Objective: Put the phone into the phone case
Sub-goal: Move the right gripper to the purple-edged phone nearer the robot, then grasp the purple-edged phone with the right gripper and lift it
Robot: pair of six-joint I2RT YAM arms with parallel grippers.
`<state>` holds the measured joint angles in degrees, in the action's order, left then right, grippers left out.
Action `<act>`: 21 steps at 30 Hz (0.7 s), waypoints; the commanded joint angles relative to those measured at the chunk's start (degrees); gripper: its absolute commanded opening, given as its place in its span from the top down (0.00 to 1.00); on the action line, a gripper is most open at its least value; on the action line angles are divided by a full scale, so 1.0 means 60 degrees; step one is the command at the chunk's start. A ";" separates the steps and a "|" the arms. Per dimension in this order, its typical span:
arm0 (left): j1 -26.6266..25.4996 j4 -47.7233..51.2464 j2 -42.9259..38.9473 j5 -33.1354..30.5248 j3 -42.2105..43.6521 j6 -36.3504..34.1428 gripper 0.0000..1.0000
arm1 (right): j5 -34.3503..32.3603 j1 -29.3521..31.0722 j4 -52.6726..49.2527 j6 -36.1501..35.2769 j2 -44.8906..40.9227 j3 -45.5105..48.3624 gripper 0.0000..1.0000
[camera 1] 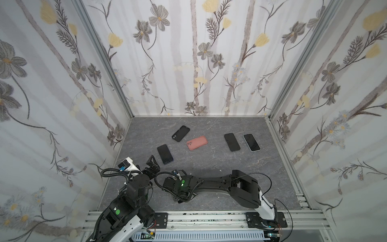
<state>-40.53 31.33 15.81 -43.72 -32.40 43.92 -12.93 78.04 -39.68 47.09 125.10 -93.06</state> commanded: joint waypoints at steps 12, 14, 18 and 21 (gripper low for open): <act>-0.0131 -0.0390 0.1256 0.0424 0.0018 -0.0465 0.06 | 0.1180 -0.0873 -0.0029 -0.1959 -0.0782 0.1784 0.34; -0.0142 -0.0664 0.1346 0.0885 0.0091 -0.0829 0.06 | 0.1329 -0.1138 0.0329 -0.2240 -0.1312 0.2326 0.37; -0.0115 -0.1179 0.1569 0.1882 0.0270 -0.1439 0.06 | 0.1439 -0.1517 0.0920 -0.2946 -0.2135 0.3121 0.42; -0.0096 -0.1130 0.2148 0.2324 0.0104 -0.1491 0.06 | 0.1400 -0.1801 0.1148 -0.3454 -0.2506 0.3550 0.42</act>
<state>-41.23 26.85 26.79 -33.69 -31.09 37.30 -5.87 68.27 -32.16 30.52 111.68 -73.63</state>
